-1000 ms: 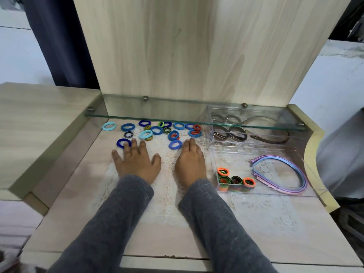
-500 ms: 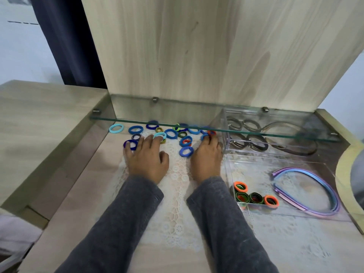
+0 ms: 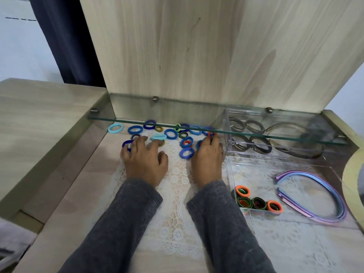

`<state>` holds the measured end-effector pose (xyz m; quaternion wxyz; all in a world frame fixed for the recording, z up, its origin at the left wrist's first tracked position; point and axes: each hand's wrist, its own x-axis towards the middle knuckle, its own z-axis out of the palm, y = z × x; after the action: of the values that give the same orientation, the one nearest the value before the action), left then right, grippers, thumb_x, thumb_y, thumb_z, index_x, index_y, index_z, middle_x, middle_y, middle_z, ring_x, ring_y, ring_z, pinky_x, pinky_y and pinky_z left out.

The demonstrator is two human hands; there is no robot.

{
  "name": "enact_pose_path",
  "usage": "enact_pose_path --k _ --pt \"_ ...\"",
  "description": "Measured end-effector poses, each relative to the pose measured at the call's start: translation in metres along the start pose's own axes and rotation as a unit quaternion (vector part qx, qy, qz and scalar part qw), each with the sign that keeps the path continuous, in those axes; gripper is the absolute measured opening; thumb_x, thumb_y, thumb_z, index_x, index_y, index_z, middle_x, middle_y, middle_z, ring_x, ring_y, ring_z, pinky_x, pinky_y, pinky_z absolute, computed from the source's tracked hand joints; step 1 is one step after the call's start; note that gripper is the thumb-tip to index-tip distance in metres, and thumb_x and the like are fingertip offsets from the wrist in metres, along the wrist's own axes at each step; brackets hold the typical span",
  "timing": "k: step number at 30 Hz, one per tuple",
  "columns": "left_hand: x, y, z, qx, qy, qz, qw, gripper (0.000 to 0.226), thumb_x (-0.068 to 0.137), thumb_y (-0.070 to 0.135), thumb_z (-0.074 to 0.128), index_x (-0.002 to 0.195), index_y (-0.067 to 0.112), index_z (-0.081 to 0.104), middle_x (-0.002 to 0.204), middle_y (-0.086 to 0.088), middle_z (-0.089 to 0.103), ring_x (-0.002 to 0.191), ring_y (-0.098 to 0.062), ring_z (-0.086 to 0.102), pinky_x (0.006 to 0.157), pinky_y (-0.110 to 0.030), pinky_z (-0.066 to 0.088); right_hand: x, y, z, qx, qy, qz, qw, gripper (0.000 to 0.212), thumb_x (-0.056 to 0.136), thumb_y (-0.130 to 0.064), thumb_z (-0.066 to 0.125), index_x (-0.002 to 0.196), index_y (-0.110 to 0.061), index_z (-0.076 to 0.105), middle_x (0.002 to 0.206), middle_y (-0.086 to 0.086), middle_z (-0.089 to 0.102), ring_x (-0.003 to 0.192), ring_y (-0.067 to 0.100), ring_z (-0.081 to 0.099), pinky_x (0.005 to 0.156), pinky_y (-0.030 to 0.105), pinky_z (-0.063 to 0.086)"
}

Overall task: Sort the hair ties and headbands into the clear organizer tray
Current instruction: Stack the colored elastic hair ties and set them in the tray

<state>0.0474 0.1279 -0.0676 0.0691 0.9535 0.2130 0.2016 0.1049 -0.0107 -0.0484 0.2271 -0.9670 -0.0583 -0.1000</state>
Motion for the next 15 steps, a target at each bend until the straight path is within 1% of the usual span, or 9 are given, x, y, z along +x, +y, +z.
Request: enact_pose_path --k 2,3,6,8,11,15 --pt "-0.0009 -0.0021 0.0012 -0.007 0.036 0.009 0.999 0.037 0.087 0.04 0.044 0.11 0.022 0.067 0.118 -0.009 0.058 0.112 -0.028 0.054 0.098 -0.048 0.033 -0.0009 -0.0004 -0.0011 0.002 -0.007 -0.006 1.0 0.04 0.093 -0.004 0.043 0.133 -0.001 0.042 0.144 0.017 0.03 0.125 0.033 0.038 0.103 0.039 0.032" --pt "-0.0013 -0.0029 0.0016 -0.007 0.054 0.018 0.998 0.038 0.085 0.042 0.042 0.103 0.021 0.068 0.11 -0.008 0.059 0.103 -0.028 0.056 0.093 -0.046 0.035 -0.0014 -0.0006 -0.0017 0.003 -0.01 -0.01 1.0 0.038 0.093 -0.005 0.044 0.131 -0.001 0.043 0.143 0.017 0.03 0.124 0.033 0.039 0.102 0.04 0.033" --pt "-0.0022 -0.005 0.002 -0.011 0.103 0.042 0.994 0.031 0.082 0.043 0.051 0.089 0.019 0.069 0.095 -0.005 0.06 0.087 -0.025 0.056 0.083 -0.041 0.036 -0.0029 -0.0012 -0.0018 0.007 -0.01 -0.015 1.0 0.037 0.09 -0.009 0.049 0.125 -0.002 0.047 0.136 0.016 0.036 0.12 0.033 0.041 0.099 0.04 0.034" --pt "-0.0029 -0.0053 0.0017 -0.022 0.114 0.055 0.992 0.026 0.081 0.041 0.056 0.085 0.019 0.069 0.09 -0.002 0.062 0.082 -0.024 0.057 0.08 -0.04 0.036 -0.0034 -0.0019 -0.0017 0.005 -0.01 -0.016 1.0 0.036 0.089 -0.01 0.049 0.124 -0.003 0.047 0.133 0.016 0.038 0.119 0.032 0.041 0.098 0.04 0.035" --pt "-0.0038 -0.0066 0.0015 -0.041 0.111 0.072 0.99 0.018 0.084 0.036 0.063 0.086 0.019 0.069 0.088 0.001 0.067 0.079 -0.022 0.059 0.08 -0.04 0.037 -0.0039 -0.0026 -0.0021 0.007 -0.01 -0.017 1.0 0.035 0.089 -0.008 0.047 0.124 -0.003 0.047 0.131 0.016 0.041 0.119 0.032 0.041 0.097 0.041 0.035" --pt "-0.0042 -0.0079 -0.0015 -0.07 0.106 0.076 0.989 0.012 0.08 0.033 0.069 0.084 0.022 0.068 0.087 0.006 0.069 0.078 -0.019 0.061 0.08 -0.039 0.037 -0.0041 -0.0016 -0.0044 0.03 -0.014 -0.005 0.999 0.037 0.091 -0.009 0.046 0.127 -0.003 0.045 0.136 0.015 0.04 0.123 0.031 0.039 0.101 0.04 0.031"
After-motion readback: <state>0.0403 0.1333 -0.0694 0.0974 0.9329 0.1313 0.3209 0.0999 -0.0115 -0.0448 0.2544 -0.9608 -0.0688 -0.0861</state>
